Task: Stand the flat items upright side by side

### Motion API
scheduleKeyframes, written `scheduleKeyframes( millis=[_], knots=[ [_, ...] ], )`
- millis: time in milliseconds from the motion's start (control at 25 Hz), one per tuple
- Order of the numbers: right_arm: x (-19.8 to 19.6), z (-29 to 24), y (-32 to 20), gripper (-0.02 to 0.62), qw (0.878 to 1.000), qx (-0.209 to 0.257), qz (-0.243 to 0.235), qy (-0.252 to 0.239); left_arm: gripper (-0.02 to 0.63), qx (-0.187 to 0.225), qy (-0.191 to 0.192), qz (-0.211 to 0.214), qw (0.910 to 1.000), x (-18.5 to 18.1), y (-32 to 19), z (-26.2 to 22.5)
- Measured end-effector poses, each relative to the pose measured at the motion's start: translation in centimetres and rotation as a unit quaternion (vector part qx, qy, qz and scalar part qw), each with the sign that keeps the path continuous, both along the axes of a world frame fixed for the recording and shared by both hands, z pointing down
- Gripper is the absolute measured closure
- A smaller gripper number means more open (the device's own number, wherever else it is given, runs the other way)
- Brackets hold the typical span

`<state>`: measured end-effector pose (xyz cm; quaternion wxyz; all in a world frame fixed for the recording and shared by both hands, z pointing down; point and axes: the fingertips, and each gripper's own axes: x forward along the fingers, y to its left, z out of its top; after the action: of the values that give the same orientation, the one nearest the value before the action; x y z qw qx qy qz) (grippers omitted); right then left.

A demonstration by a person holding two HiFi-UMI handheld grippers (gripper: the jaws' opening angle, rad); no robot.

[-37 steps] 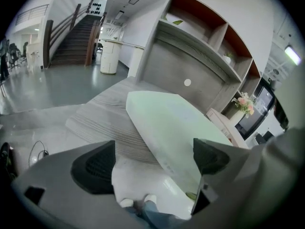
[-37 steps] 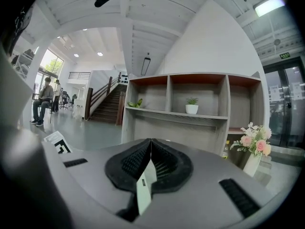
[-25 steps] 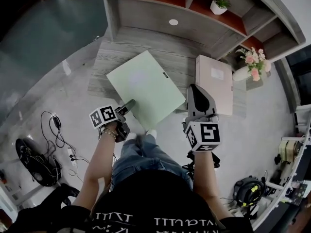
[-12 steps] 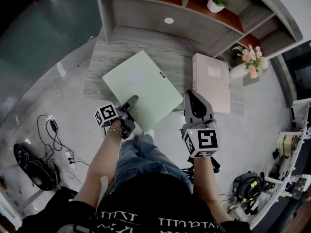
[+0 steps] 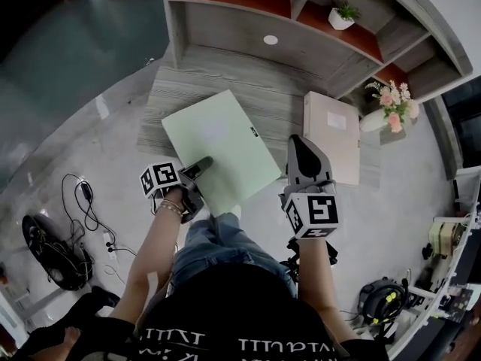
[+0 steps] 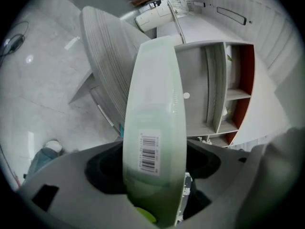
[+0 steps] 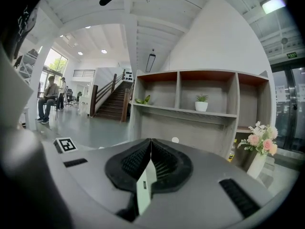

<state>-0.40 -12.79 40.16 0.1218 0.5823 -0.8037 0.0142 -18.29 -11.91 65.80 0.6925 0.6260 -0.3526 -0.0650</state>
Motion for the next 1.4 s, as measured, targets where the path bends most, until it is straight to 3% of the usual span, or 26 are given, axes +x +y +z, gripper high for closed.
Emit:
scheduleKeyframes(
  millis=[320,440,600,840,1160,1280,1400],
  knots=[
    [-0.7,-1.9,-0.7,0.58,0.999,0.021,-0.028,0.01,0.249,-0.009,-0.117,0.08,0.9899,-3.3,-2.8,-3.0],
    [-0.3,-2.4,-0.8,0.58,0.999,0.026,-0.026,0.012,0.249,0.012,-0.169,0.112,0.9792,-4.0,-4.9,-4.4],
    [0.4,-2.8,-0.9,0.58,0.999,0.031,-0.02,0.011,0.249,0.038,-0.232,0.163,0.9581,-4.0,-7.7,-6.6],
    [0.5,-2.6,-1.1,0.58,0.999,0.032,-0.017,0.008,0.249,0.068,-0.311,0.232,0.919,-3.4,-10.4,-9.4],
    [0.8,-2.6,-1.2,0.58,0.999,0.036,-0.009,-0.007,0.249,0.092,-0.389,0.306,0.8643,-1.9,-12.2,-11.6],
    [1.4,-3.1,-1.5,0.58,0.999,0.042,-0.002,-0.013,0.249,0.105,-0.427,0.339,0.8318,-1.4,-12.9,-12.6],
    [2.1,-3.5,-1.8,0.58,0.999,0.047,0.006,-0.019,0.249,0.126,-0.483,0.37,0.7839,-0.8,-13.6,-14.0]
  ],
)
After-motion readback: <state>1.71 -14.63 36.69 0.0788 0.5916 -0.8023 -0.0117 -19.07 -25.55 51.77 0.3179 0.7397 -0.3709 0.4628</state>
